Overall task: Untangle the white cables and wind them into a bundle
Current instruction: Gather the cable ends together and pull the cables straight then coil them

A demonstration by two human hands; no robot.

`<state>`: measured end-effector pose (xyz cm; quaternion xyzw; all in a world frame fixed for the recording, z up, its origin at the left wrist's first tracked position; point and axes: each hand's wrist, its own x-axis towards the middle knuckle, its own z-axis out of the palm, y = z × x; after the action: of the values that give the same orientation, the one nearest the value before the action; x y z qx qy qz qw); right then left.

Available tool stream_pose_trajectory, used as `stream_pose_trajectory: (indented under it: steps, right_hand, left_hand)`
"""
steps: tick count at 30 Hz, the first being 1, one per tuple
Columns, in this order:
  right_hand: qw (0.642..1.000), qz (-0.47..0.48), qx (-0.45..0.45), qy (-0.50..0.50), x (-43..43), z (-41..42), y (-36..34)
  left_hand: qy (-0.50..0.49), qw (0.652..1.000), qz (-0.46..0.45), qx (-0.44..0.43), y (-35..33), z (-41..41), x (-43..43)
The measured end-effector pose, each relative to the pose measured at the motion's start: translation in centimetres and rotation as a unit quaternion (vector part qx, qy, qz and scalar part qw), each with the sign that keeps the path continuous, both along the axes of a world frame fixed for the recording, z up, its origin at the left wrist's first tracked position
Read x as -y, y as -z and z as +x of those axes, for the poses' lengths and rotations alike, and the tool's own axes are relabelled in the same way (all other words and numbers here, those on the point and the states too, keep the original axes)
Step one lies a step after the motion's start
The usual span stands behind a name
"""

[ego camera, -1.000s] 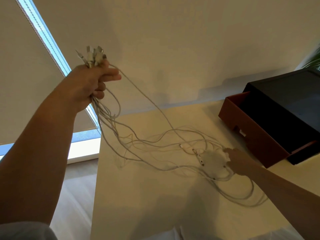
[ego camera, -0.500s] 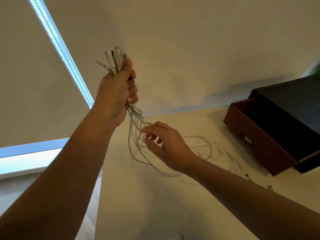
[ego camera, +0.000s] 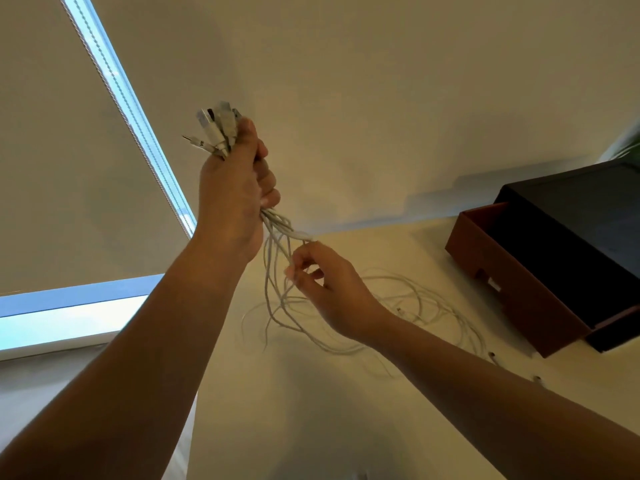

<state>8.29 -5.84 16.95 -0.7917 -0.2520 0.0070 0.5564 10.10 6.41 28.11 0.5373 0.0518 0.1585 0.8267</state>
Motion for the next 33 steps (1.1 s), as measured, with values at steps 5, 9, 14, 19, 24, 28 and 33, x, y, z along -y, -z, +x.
stream_pose_trajectory:
  steps: [5,9,14,19,24,28,33]
  right_hand:
    - [0.995,-0.024,-0.064,-0.078,2.7,0.4,-1.1]
    - [0.989,-0.088,-0.113,-0.04,6.7,1.7,-0.6]
    - [0.992,-0.067,-0.103,-0.017,9.8,2.4,-1.8]
    - [0.951,-0.276,-0.101,-0.098,11.4,2.3,-4.6]
    - [0.895,-0.399,-0.138,-0.144,10.4,1.3,-3.0]
    - [0.889,-0.377,-0.165,-0.2,7.9,0.4,-2.5]
    - [0.924,-0.16,-0.271,-0.217,4.4,-0.7,-2.6]
  left_hand:
    - [-0.09,0.994,0.056,-0.013,-0.2,0.4,-1.8]
    - [-0.127,0.99,0.058,0.007,-1.2,0.5,-4.1]
    - [-0.051,0.986,0.155,-0.036,0.3,0.7,-4.3]
    - [-0.017,0.98,0.194,-0.034,1.3,0.7,-3.2]
    - [-0.02,0.995,0.093,-0.011,0.8,0.9,-2.0]
    - [-0.022,0.999,0.04,-0.004,0.9,1.0,-0.5]
    - [-0.017,1.0,0.005,0.011,0.9,0.6,0.6]
